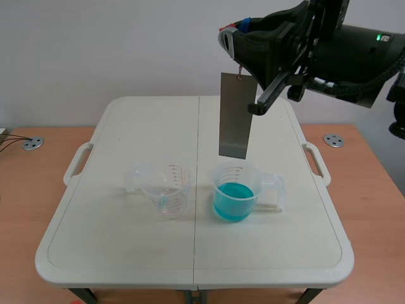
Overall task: Hold the metal plate by the orange handle, dip it into the blue solution, take it out and point at it, then put the plate back in the beaker on the left.
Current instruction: 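Raise the plate and point at it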
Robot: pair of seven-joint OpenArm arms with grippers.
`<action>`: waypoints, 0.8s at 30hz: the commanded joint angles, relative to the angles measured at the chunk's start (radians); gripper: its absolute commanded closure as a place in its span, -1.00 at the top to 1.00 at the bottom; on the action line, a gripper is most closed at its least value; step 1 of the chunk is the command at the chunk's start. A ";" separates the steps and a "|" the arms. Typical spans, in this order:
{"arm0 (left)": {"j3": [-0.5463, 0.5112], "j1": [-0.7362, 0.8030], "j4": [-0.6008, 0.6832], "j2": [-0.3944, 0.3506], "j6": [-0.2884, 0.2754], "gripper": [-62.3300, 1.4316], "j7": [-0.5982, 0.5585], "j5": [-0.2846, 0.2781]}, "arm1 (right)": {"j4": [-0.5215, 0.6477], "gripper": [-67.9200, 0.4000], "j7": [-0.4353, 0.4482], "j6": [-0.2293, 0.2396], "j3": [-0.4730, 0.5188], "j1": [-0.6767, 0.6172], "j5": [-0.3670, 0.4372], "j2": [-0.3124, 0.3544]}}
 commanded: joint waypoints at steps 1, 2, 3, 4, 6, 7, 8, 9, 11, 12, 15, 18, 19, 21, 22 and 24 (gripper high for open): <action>0.042 -0.044 0.009 0.003 -0.011 -0.90 -0.011 -0.009 | 0.019 -0.95 0.015 -0.002 0.013 0.014 0.019 0.005; 0.072 -0.076 0.009 0.003 -0.018 -0.90 -0.010 -0.008 | 0.019 -0.95 0.015 -0.003 0.013 0.014 0.019 0.005; 0.101 -0.106 0.009 0.003 -0.018 -0.90 -0.007 -0.006 | 0.019 -0.95 0.016 -0.003 0.013 0.014 0.019 0.005; 0.130 -0.133 0.009 0.005 -0.018 -0.90 0.001 -0.006 | 0.019 -0.95 0.016 -0.003 0.013 0.014 0.022 0.005; 0.190 -0.183 0.009 0.009 -0.018 -0.90 0.021 -0.006 | 0.019 -0.95 0.016 -0.003 0.013 0.014 0.026 0.005; 0.219 -0.206 0.009 0.011 -0.018 -0.90 0.033 -0.006 | 0.019 -0.95 0.016 -0.003 0.013 0.014 0.026 0.005; 0.248 -0.230 0.009 0.016 -0.018 -0.90 0.041 -0.003 | 0.019 -0.95 0.016 -0.003 0.013 0.014 0.026 0.005; 0.271 -0.251 0.008 0.022 -0.018 -0.90 0.048 0.002 | 0.019 -0.95 0.015 -0.003 0.013 0.014 0.026 0.005; 0.319 -0.296 0.008 0.037 -0.018 -0.90 0.066 0.008 | 0.019 -0.95 0.015 -0.003 0.013 0.014 0.026 0.005; 0.340 -0.317 0.008 0.045 -0.018 -0.90 0.076 0.017 | 0.019 -0.95 0.015 -0.003 0.013 0.014 0.026 0.005; 0.400 -0.379 0.008 0.075 -0.018 -0.90 0.116 0.032 | 0.019 -0.95 0.015 -0.003 0.013 0.014 0.026 0.005; 0.460 -0.434 0.008 0.104 -0.018 -0.90 0.145 0.047 | 0.019 -0.95 0.015 -0.003 0.013 0.014 0.026 0.005; 0.480 -0.452 0.008 0.113 -0.018 -0.90 0.159 0.047 | 0.019 -0.95 0.015 -0.003 0.013 0.014 0.026 0.005; 0.524 -0.491 0.007 0.129 -0.018 -0.90 0.192 0.051 | 0.019 -0.95 0.015 -0.003 0.013 0.014 0.026 0.005; 0.547 -0.510 0.006 0.138 -0.018 -0.90 0.204 0.060 | 0.019 -0.95 0.015 -0.003 0.013 0.014 0.026 0.005; 0.591 -0.544 0.006 0.156 -0.018 -0.90 0.222 0.082 | 0.019 -0.95 0.015 -0.003 0.013 0.014 0.026 0.005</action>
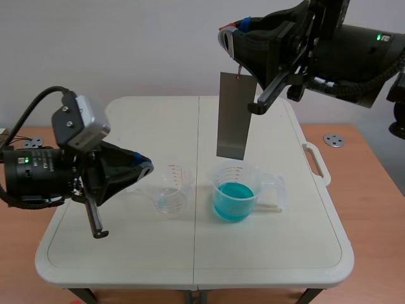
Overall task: Hold the metal plate by the orange handle, dip it into the blue solution, take it out and point at it, then put the plate back in the beaker on the left.
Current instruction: 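Raise the plate and point at it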
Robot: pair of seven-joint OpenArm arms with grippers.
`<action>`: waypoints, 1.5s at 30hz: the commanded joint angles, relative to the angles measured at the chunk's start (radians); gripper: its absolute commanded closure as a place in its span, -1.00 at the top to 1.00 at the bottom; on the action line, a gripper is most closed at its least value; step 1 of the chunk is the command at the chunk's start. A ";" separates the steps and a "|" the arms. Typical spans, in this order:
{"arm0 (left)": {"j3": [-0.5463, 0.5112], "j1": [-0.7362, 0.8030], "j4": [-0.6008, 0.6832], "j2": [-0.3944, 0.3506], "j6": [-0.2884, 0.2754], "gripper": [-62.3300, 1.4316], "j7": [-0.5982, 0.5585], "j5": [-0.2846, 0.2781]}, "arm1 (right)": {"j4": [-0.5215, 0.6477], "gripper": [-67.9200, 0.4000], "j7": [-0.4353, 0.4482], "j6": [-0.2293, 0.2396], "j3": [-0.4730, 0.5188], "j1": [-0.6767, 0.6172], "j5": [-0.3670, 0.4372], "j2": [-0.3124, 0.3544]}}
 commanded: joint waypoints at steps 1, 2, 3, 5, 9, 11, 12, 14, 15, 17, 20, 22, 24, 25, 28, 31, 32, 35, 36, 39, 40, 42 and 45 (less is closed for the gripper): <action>0.019 -0.025 0.006 0.015 -0.002 -0.90 -0.014 0.006 | 0.019 -0.95 0.015 -0.003 0.013 0.014 0.019 0.005; 0.037 -0.039 0.006 0.025 -0.002 -0.90 -0.013 0.014 | 0.019 -0.95 0.016 -0.003 0.013 0.014 0.019 0.005; 0.054 -0.050 0.006 0.034 -0.002 -0.90 -0.013 0.029 | 0.019 -0.95 0.016 -0.003 0.013 0.014 0.019 0.005; 0.085 -0.074 0.001 0.054 -0.002 -0.90 0.005 0.049 | 0.019 -0.95 0.016 -0.003 0.013 0.014 0.019 0.005; 0.132 -0.115 -0.050 0.098 0.024 -0.90 0.020 0.068 | 0.019 -0.95 0.015 -0.003 0.013 0.014 0.018 0.004; 0.149 -0.138 -0.087 0.122 0.054 -0.90 0.020 0.078 | 0.019 -0.95 0.016 -0.003 0.013 0.014 0.018 0.003; 0.156 -0.148 -0.104 0.134 0.064 -0.90 0.020 0.089 | 0.019 -0.95 0.016 -0.002 0.013 0.014 0.019 0.003; 0.166 -0.166 -0.136 0.156 0.082 -0.90 0.020 0.091 | 0.019 -0.95 0.016 -0.002 0.013 0.014 0.019 0.003; 0.167 -0.174 -0.151 0.167 0.082 -0.90 0.020 0.091 | 0.019 -0.95 0.016 -0.002 0.013 0.014 0.019 0.003; 0.167 -0.188 -0.177 0.188 0.083 -0.90 0.020 0.092 | 0.019 -0.95 0.016 -0.002 0.013 0.014 0.018 0.003; 0.167 -0.206 -0.209 0.212 0.109 -0.90 0.019 0.096 | 0.019 -0.95 0.016 -0.002 0.013 0.014 0.018 0.003; 0.167 -0.215 -0.224 0.223 0.127 -0.90 0.019 0.105 | 0.019 -0.95 0.016 -0.002 0.013 0.014 0.018 0.003; 0.167 -0.222 -0.232 0.229 0.127 -0.90 0.013 0.120 | 0.019 -0.95 0.016 -0.002 0.013 0.014 0.018 0.003; 0.167 -0.225 -0.237 0.230 0.130 -0.90 0.006 0.126 | 0.019 -0.95 0.016 -0.002 0.013 0.014 0.018 0.003; 0.167 -0.227 -0.239 0.238 0.135 -0.90 0.004 0.140 | 0.019 -0.95 0.016 -0.002 0.013 0.014 0.018 0.003; 0.167 -0.228 -0.239 0.238 0.135 -0.90 0.003 0.140 | 0.019 -0.95 0.016 -0.002 0.013 0.014 0.018 0.003; 0.167 -0.228 -0.239 0.238 0.135 -0.90 0.003 0.140 | 0.019 -0.95 0.016 -0.002 0.013 0.014 0.018 0.003; 0.167 -0.228 -0.239 0.237 0.135 -0.90 0.003 0.140 | 0.019 -0.95 0.016 -0.002 0.013 0.014 0.018 0.003; 0.167 -0.228 -0.239 0.237 0.135 -0.90 0.003 0.140 | 0.019 -0.95 0.016 -0.002 0.013 0.014 0.018 0.003; 0.167 -0.227 -0.239 0.230 0.135 -0.90 0.003 0.140 | 0.019 -0.95 0.016 -0.002 0.013 0.014 0.018 0.003; 0.167 -0.227 -0.239 0.222 0.135 -0.90 0.002 0.138 | 0.019 -0.95 0.016 -0.002 0.013 0.014 0.018 0.003; 0.167 -0.224 -0.238 0.200 0.135 -0.90 -0.010 0.116 | 0.019 -0.95 0.016 -0.002 0.013 0.014 0.018 0.003; 0.161 -0.210 -0.226 0.138 0.135 -0.90 -0.055 0.079 | 0.019 -0.95 0.016 -0.002 0.013 0.014 0.018 0.003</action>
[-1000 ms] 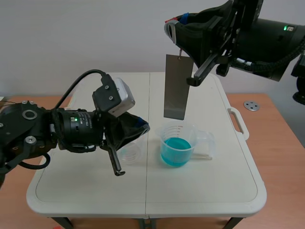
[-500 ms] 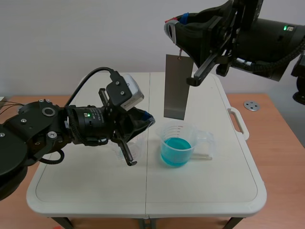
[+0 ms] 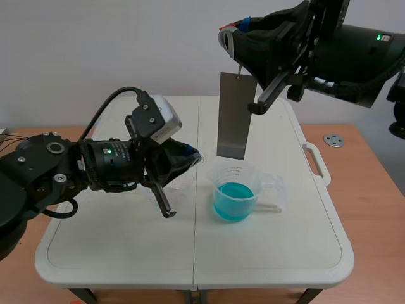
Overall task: Hold the metal plate by the orange handle, dip it into the blue solution, take it out and point at it, then put the plate back in the beaker on the left.
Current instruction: 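Raise the plate and point at it, then put the plate into the left beaker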
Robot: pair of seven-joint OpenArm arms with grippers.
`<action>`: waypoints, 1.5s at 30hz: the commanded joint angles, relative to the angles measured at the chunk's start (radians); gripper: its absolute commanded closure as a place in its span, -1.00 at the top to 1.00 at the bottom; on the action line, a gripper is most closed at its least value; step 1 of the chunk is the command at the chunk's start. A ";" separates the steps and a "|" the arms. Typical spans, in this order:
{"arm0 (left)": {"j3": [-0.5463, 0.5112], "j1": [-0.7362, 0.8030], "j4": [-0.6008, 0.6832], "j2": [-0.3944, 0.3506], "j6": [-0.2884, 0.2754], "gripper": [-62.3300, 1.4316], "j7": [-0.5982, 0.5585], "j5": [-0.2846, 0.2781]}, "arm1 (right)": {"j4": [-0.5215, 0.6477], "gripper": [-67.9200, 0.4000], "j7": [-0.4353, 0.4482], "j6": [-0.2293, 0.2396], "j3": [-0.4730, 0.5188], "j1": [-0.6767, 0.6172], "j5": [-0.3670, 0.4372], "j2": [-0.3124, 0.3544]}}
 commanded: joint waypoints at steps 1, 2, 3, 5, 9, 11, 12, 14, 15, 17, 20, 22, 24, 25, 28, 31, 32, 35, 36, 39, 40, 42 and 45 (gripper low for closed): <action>-0.016 0.014 0.039 -0.065 0.002 -0.90 -0.033 -0.043 | 0.019 -0.95 0.016 -0.002 0.013 0.014 0.018 0.003; -0.023 0.027 0.053 -0.096 0.002 -0.90 -0.042 -0.067 | 0.019 -0.95 0.016 -0.002 0.013 0.014 0.018 0.003; -0.034 0.042 0.071 -0.129 0.002 -0.90 -0.052 -0.091 | 0.019 -0.95 0.016 -0.002 0.013 0.014 0.018 0.003; -0.068 0.084 0.110 -0.201 0.002 -0.90 -0.074 -0.141 | 0.019 -0.95 0.016 -0.002 0.013 0.014 0.018 0.003; -0.179 0.220 0.182 -0.361 0.003 -0.90 -0.123 -0.237 | 0.019 -0.95 0.016 -0.002 0.013 0.015 0.018 0.003; -0.253 0.309 0.201 -0.435 0.003 -0.90 -0.141 -0.289 | 0.019 -0.95 0.016 -0.002 0.013 0.015 0.018 0.003; -0.294 0.359 0.205 -0.468 0.003 -0.90 -0.147 -0.311 | 0.019 -0.95 0.016 -0.002 0.013 0.015 0.018 0.003; -0.380 0.466 0.206 -0.517 0.005 -0.90 -0.158 -0.338 | 0.018 -0.95 0.015 -0.002 0.013 0.015 0.018 0.003; -0.425 0.525 0.206 -0.534 0.015 -0.90 -0.165 -0.338 | 0.018 -0.95 0.015 -0.002 0.013 0.015 0.018 0.003; -0.507 0.640 0.204 -0.552 0.033 -0.90 -0.168 -0.338 | 0.018 -0.95 0.015 -0.003 0.013 0.015 0.018 0.002; -0.589 0.797 0.189 -0.553 0.079 -0.90 -0.168 -0.337 | 0.018 -0.95 0.015 -0.003 0.013 0.018 0.018 0.002; -0.597 0.882 0.175 -0.553 0.134 -0.90 -0.168 -0.328 | 0.018 -0.95 0.014 -0.003 0.013 0.021 0.018 0.002; -0.597 0.956 0.158 -0.550 0.172 -0.90 -0.169 -0.327 | 0.018 -0.95 0.014 -0.003 0.013 0.022 0.018 -0.003; -0.597 0.989 0.150 -0.547 0.179 -0.90 -0.169 -0.327 | 0.018 -0.95 0.013 -0.003 0.011 0.023 0.018 -0.006; -0.597 1.070 0.121 -0.533 0.189 -0.90 -0.168 -0.327 | 0.018 -0.95 0.002 -0.003 0.011 0.029 0.018 -0.020; -0.595 1.133 0.086 -0.509 0.189 -0.90 -0.168 -0.326 | 0.018 -0.95 -0.017 -0.003 0.004 0.042 0.017 -0.036; -0.593 1.148 0.074 -0.502 0.189 -0.90 -0.168 -0.326 | 0.018 -0.95 -0.024 -0.003 0.000 0.049 0.017 -0.041; -0.580 1.185 0.039 -0.477 0.189 -0.90 -0.168 -0.326 | 0.017 -0.95 -0.039 -0.004 -0.016 0.071 0.017 -0.056; -0.575 1.192 0.028 -0.466 0.190 -0.90 -0.168 -0.326 | 0.017 -0.95 -0.045 -0.004 -0.023 0.080 0.017 -0.063; -0.551 1.199 -0.010 -0.429 0.190 -0.90 -0.167 -0.304 | 0.015 -0.95 -0.068 -0.004 -0.039 0.103 0.007 -0.090; -0.542 1.199 -0.023 -0.413 0.192 -0.90 -0.167 -0.288 | 0.015 -0.95 -0.075 -0.006 -0.043 0.109 0.003 -0.100; -0.526 1.199 -0.045 -0.378 0.193 -0.90 -0.168 -0.265 | 0.013 -0.95 -0.092 -0.007 -0.053 0.123 0.003 -0.120; -0.504 1.199 -0.071 -0.327 0.195 -0.90 -0.167 -0.216 | -0.006 -0.95 -0.107 -0.007 -0.075 0.149 0.003 -0.151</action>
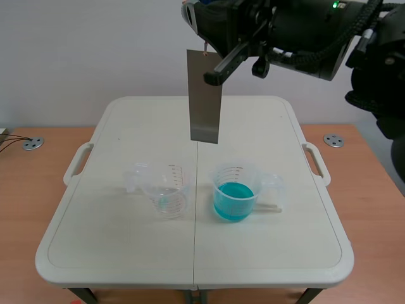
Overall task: Hold the metal plate by the orange handle, dip it into the blue solution, take it out and point at it, then put the plate back in the beaker on the left.
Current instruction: 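Put the plate into the left beaker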
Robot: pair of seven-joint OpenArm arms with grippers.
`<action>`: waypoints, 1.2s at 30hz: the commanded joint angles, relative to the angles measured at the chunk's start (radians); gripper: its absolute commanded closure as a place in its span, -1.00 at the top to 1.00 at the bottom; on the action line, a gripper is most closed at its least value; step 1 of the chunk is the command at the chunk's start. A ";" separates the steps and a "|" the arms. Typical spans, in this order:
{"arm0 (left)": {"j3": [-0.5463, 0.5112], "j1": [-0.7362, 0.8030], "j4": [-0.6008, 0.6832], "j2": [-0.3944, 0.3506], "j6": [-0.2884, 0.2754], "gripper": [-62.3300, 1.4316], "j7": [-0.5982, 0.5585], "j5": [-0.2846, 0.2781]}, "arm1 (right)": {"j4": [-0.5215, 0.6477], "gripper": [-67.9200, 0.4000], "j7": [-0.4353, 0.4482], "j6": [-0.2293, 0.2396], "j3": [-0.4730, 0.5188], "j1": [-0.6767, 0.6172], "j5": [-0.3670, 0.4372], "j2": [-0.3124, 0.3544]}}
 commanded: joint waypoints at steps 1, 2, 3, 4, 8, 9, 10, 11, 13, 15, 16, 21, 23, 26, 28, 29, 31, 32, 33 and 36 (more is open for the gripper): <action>0.010 0.002 0.005 0.027 0.005 -0.90 -0.010 0.020 | -0.014 -0.95 0.008 -0.005 -0.013 0.039 0.011 -0.017; 0.018 0.002 -0.002 0.042 0.012 -0.90 -0.010 0.034 | -0.026 -0.95 0.006 -0.005 -0.020 0.047 0.011 -0.026; 0.026 0.004 -0.009 0.056 0.018 -0.90 -0.011 0.047 | -0.039 -0.95 0.004 -0.005 -0.027 0.054 0.011 -0.036; 0.036 0.005 -0.013 0.067 0.023 -0.90 -0.011 0.053 | -0.052 -0.95 0.004 -0.005 -0.033 0.061 0.011 -0.045; 0.087 0.007 -0.024 0.099 0.043 -0.90 -0.011 0.074 | -0.111 -0.95 0.000 -0.005 -0.053 0.083 0.011 -0.085; 0.103 0.007 -0.025 0.101 0.043 -0.90 -0.011 0.074 | -0.124 -0.95 0.000 -0.005 -0.058 0.087 0.009 -0.093; 0.122 0.007 -0.026 0.102 0.043 -0.90 -0.010 0.074 | -0.136 -0.95 0.000 -0.005 -0.064 0.092 0.005 -0.104; 0.139 0.007 -0.029 0.101 0.043 -0.90 -0.010 0.074 | -0.149 -0.95 0.001 -0.004 -0.069 0.098 -0.002 -0.112; 0.167 0.006 -0.030 0.101 0.043 -0.90 -0.010 0.074 | -0.177 -0.95 0.001 -0.004 -0.080 0.105 -0.012 -0.130; 0.190 0.004 -0.030 0.101 0.043 -0.90 -0.010 0.074 | -0.197 -0.95 0.001 -0.004 -0.086 0.108 -0.023 -0.146; 0.198 0.002 -0.030 0.101 0.043 -0.90 -0.010 0.074 | -0.206 -0.95 0.001 -0.004 -0.089 0.108 -0.029 -0.153; 0.208 -0.008 -0.035 0.101 0.043 -0.90 -0.002 0.074 | -0.244 -0.95 0.001 -0.004 -0.111 0.119 -0.042 -0.180; 0.208 -0.013 -0.041 0.101 0.043 -0.90 -0.002 0.074 | -0.246 -0.95 0.001 -0.004 -0.118 0.119 -0.050 -0.191; 0.208 -0.013 -0.046 0.101 0.043 -0.90 -0.003 0.074 | -0.246 -0.95 0.000 -0.004 -0.130 0.118 -0.053 -0.204; 0.208 -0.013 -0.046 0.101 0.043 -0.90 -0.002 0.074 | -0.246 -0.95 -0.006 -0.004 -0.143 0.118 -0.053 -0.209; 0.208 -0.013 -0.048 0.101 0.043 -0.90 0.000 0.074 | -0.246 -0.95 -0.007 -0.004 -0.149 0.118 -0.053 -0.211; 0.208 -0.013 -0.056 0.101 0.043 -0.90 0.015 0.074 | -0.246 -0.95 -0.016 -0.005 -0.155 0.118 -0.054 -0.219; 0.208 -0.013 -0.058 0.101 0.043 -0.90 0.018 0.074 | -0.246 -0.95 -0.021 -0.006 -0.156 0.118 -0.056 -0.223; 0.208 -0.013 -0.061 0.102 0.042 -0.90 0.019 0.074 | -0.246 -0.95 -0.023 -0.007 -0.158 0.118 -0.056 -0.225; 0.208 -0.013 -0.063 0.101 0.042 -0.90 0.020 0.074 | -0.246 -0.95 -0.022 -0.008 -0.161 0.117 -0.056 -0.226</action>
